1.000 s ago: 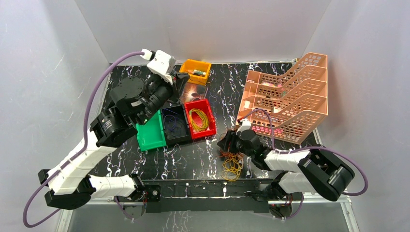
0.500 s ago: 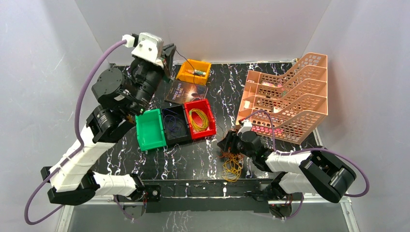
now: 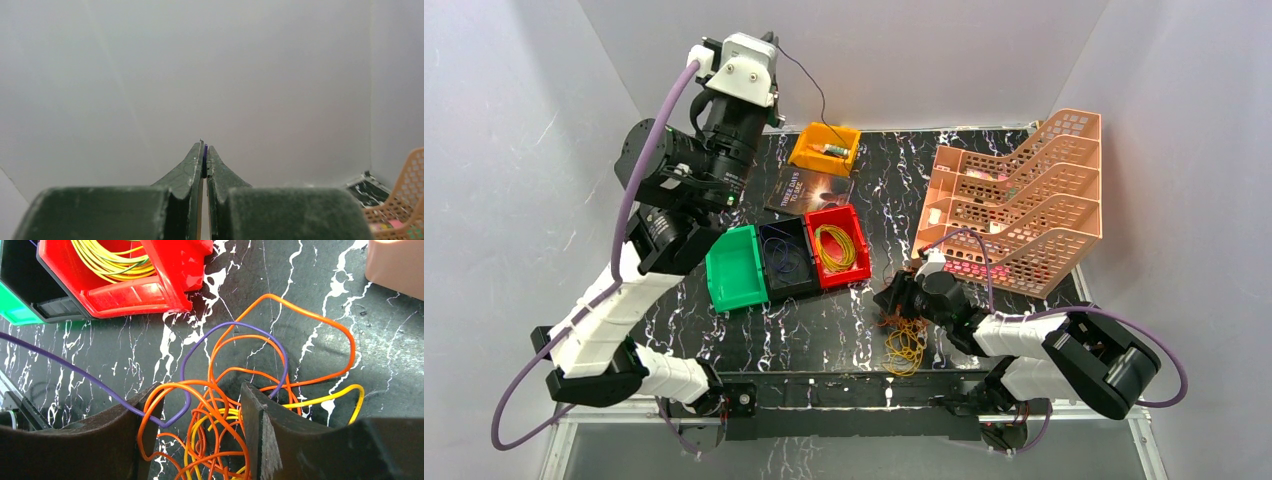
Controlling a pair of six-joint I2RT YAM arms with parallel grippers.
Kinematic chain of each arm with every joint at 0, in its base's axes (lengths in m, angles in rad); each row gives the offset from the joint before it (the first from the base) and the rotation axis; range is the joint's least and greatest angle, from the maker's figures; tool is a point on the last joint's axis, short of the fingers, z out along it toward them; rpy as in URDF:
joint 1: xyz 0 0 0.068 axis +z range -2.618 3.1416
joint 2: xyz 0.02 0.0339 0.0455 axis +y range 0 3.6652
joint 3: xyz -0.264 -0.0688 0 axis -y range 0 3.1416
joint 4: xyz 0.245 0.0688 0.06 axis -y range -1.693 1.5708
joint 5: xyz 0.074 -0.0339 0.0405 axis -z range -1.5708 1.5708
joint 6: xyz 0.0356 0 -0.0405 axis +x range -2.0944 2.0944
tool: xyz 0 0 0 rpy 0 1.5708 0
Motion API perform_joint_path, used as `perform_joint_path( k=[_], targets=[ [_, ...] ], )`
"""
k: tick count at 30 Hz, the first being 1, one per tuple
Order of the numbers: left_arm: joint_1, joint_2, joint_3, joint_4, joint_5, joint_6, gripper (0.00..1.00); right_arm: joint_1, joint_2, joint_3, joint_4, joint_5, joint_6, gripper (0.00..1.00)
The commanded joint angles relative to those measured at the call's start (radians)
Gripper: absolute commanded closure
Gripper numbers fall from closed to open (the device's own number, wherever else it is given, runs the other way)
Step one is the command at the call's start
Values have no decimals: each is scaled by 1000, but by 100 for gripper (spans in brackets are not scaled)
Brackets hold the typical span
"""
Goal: Untangle the cables
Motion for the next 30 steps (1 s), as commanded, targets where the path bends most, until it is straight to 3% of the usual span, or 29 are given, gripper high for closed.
perform_joint_path(
  k=[1,6,22,30],
  targets=[
    [-5,0,80,131,-19,128,100,4,23,-29,-94,10,-5,34],
    [-5,12,118,208,-9,214,100,4,24,-28,-95,4,-6,37],
    [-4,73,242,239,1,363,100,4,45,-29,-93,3,-10,35],
    [-4,138,385,311,44,491,100,4,48,-41,-90,9,-9,34]
  ],
)
